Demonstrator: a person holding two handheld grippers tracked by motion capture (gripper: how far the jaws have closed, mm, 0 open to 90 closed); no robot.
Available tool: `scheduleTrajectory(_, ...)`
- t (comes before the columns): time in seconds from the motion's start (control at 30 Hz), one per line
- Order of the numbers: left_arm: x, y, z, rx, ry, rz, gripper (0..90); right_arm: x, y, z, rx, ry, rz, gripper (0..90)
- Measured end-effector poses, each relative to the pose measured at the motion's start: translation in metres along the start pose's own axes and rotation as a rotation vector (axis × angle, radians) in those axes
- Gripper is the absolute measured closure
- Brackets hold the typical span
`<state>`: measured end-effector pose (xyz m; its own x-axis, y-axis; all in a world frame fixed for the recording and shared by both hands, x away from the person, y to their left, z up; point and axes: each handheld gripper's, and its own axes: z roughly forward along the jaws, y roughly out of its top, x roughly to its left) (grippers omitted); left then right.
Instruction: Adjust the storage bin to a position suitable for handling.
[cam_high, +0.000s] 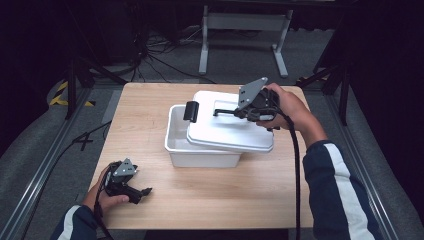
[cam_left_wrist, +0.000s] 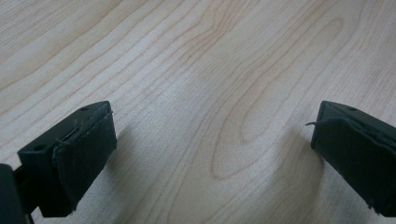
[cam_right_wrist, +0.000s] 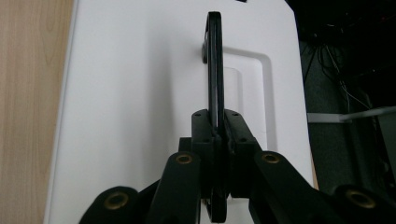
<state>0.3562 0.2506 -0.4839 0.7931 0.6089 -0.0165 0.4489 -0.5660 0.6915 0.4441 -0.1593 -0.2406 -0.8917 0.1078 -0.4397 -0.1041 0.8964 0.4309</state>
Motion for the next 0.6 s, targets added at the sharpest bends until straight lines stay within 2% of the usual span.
scheduleTrajectory(0.17, 0.000, 0.000, 0.000, 0.000, 0.000, 0.000, 0.6, 0.001, -0.014, -0.011, -0.009, -0.012, 0.021, 84.9)
scheduleTrajectory(0.37, 0.000, 0.000, 0.000, -0.002, 0.001, -0.002, 0.6, 0.000, -0.032, -0.022, 0.015, -0.032, 0.039, 84.9)
scheduleTrajectory(0.53, 0.000, 0.000, 0.000, -0.001, 0.001, 0.000, 0.6, 0.000, -0.049, -0.032, 0.014, -0.044, 0.085, 84.9)
scheduleTrajectory(0.6, 0.000, 0.000, 0.000, -0.002, 0.001, -0.002, 0.6, -0.001, -0.055, -0.035, 0.013, -0.049, 0.089, 84.9)
